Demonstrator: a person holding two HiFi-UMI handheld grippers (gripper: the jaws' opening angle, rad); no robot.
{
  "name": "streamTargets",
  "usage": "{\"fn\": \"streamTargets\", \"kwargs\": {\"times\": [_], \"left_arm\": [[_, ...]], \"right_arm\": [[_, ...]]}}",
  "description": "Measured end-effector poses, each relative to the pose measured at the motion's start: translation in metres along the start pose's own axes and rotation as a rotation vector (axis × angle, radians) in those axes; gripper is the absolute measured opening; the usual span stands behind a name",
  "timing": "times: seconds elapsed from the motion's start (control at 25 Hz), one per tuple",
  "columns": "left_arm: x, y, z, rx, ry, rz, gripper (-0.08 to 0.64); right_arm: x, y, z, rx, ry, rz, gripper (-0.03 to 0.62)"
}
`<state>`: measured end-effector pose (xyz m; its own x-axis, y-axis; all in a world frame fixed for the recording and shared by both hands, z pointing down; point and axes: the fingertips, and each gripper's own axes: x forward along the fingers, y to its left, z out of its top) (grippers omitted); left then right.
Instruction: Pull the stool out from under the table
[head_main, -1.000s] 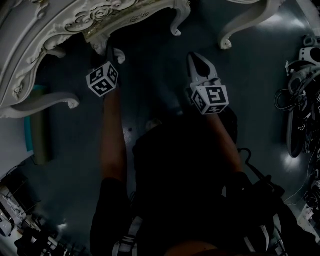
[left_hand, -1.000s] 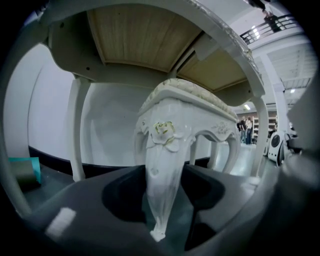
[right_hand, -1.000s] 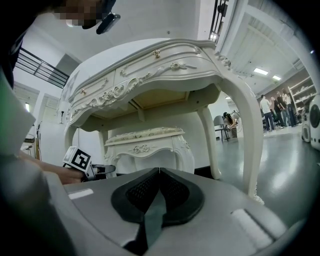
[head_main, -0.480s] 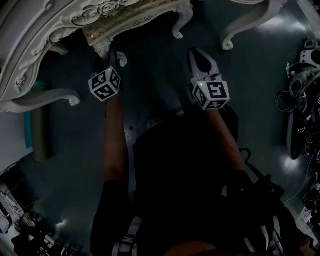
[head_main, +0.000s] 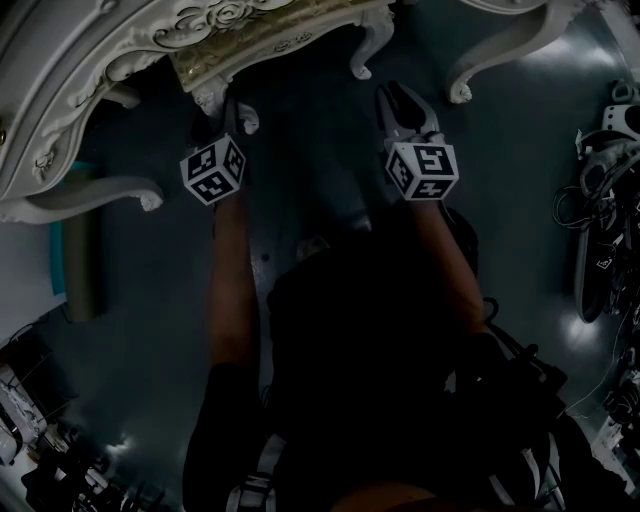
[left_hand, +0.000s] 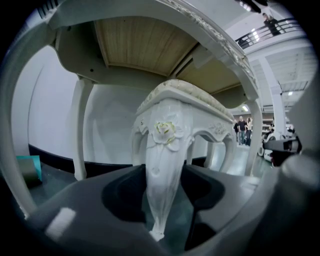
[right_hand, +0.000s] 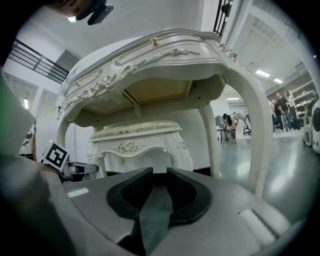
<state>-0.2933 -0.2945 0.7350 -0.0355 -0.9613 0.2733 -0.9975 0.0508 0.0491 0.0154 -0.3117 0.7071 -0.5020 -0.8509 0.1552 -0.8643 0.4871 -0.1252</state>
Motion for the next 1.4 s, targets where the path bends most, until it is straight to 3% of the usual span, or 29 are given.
{"fn": "streamTargets", "kwargs": {"times": [0.4,0.92,1.4], "left_arm": [[0.0,-0.001,0.0,-0.001,0.0,-0.015,0.222],[-0.001,0.0,0.001,0.0,-0.006,-0.021,0.222],[-0.002,-0.002,0.0,-0.005,-0.013,-0.024,0.221]], "right_arm": [[0.038,-0.013,-0.007,-0.031,0.039,-0.008,0.141],[0.079,-0.042,-0.013,0.005,0.079,-0.061,0.224],[0.108,-0.063,-0.022,-0.005,0.117,-0.08,0.258]]}}
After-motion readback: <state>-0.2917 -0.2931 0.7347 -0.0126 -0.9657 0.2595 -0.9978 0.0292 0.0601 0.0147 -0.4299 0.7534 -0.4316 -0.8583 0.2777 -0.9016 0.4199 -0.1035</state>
